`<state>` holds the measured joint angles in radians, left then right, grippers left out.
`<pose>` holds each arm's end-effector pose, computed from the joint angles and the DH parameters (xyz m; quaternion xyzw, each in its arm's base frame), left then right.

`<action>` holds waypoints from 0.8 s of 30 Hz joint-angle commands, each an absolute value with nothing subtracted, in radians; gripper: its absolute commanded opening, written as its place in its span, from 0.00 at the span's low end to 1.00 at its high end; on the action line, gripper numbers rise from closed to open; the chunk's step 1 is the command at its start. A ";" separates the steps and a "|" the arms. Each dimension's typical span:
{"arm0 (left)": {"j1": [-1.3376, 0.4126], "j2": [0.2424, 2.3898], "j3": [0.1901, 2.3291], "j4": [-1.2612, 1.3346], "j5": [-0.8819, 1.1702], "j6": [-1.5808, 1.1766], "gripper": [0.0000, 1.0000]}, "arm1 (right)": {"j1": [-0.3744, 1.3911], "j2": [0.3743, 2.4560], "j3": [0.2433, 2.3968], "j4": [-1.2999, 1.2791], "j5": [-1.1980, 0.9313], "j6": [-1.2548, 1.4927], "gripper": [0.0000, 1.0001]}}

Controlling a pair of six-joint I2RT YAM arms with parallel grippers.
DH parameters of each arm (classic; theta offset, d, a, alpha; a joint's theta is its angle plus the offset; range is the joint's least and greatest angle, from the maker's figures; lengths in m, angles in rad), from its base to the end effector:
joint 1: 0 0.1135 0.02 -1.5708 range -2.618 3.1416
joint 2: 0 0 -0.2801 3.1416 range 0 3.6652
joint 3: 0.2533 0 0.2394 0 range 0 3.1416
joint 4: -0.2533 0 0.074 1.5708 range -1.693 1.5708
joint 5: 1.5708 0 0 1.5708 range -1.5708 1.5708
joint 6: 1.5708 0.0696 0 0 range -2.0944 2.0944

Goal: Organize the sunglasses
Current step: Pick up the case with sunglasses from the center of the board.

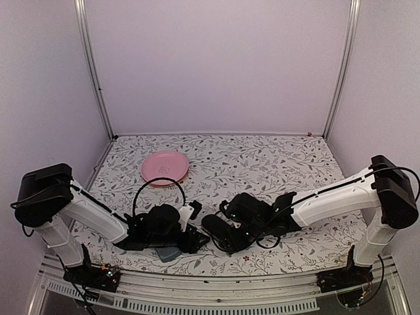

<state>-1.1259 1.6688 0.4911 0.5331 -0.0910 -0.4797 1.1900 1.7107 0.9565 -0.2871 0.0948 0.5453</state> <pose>0.1375 -0.2736 0.1150 0.2645 0.8539 -0.2927 0.3393 0.1330 0.3145 0.1522 -0.2936 0.9183 0.1698 0.2039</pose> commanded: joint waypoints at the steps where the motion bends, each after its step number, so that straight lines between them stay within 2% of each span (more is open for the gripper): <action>1: -1.133 1.668 0.491 0.525 -0.107 -0.496 0.71 | 1.195 1.742 0.984 -0.290 0.085 0.482 0.82; 8: -1.105 1.646 0.456 0.560 -0.081 -0.529 0.75 | 1.196 1.748 0.992 -0.297 0.114 0.422 0.65; 14: -1.040 1.632 0.420 0.604 0.007 -0.546 0.81 | 1.125 1.646 0.894 -0.168 -0.019 0.424 0.49; 24: -0.981 1.629 0.394 0.764 0.158 -0.544 0.81 | 0.993 1.493 0.721 0.058 -0.263 0.463 0.42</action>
<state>-1.0065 1.6352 0.4080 0.6773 0.0681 -0.5442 1.0241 1.5650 0.7586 -0.0975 -0.1349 0.4450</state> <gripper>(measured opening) 0.816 0.619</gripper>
